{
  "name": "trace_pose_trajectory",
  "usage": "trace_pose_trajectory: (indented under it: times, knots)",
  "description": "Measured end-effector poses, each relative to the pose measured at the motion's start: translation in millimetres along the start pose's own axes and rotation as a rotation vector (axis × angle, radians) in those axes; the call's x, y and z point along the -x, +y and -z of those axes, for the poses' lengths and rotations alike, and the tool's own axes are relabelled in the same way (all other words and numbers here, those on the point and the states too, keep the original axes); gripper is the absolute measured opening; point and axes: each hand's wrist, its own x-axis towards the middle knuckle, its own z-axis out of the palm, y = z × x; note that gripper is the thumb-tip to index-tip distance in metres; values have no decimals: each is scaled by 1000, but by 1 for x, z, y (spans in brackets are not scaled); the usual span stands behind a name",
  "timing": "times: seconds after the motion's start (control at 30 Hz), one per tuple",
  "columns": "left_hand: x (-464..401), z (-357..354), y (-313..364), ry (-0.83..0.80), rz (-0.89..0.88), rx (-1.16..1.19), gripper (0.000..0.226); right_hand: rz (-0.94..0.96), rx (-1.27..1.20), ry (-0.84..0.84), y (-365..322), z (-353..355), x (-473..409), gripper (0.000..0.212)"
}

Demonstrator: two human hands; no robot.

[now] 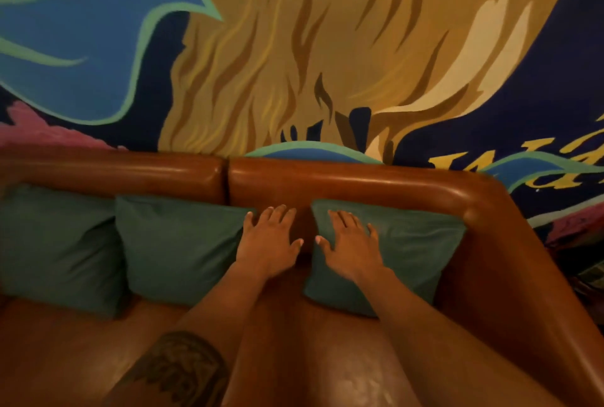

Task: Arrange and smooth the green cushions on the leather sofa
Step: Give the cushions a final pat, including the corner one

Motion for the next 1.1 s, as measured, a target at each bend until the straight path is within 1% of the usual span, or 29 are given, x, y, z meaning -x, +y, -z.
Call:
trace_pose_trajectory:
  times: [0.1, 0.2, 0.27, 0.37, 0.53, 0.6, 0.8, 0.93, 1.03, 1.1]
  knots:
    - [23, 6, -55, -23, 8, -6, 76, 0, -10, 9, -64, -15, 1, 75]
    - [38, 10, -109, -26, 6, -55, 76, 3, -37, 54, -124, -34, -4, 76]
    - [43, 10, -142, -59, 36, -57, 76, 15, -34, 36, -154, -48, -5, 76]
    - [43, 5, -183, -77, 76, -67, 77, 17, -23, 9, -181, -68, -13, 76]
    - [21, -3, -227, -66, 105, -57, 77, 20, 9, -59, -203, -94, -53, 81]
    - [16, -8, -245, -66, 142, -46, 77, 11, 6, -90, -211, -108, -65, 82]
    - [15, -39, -305, -79, 220, -29, 77, -33, 5, -162, -239, -146, -89, 86]
    - [7, -68, -344, -56, 240, -5, 76, -120, -15, -125, -243, -176, -102, 89]
    - [4, -93, -370, -55, 271, -2, 74, -225, -75, -90, -237, -202, -104, 98]
    - [4, -107, -382, -32, 320, 47, 72, -271, -132, -51, -234, -219, -105, 105]
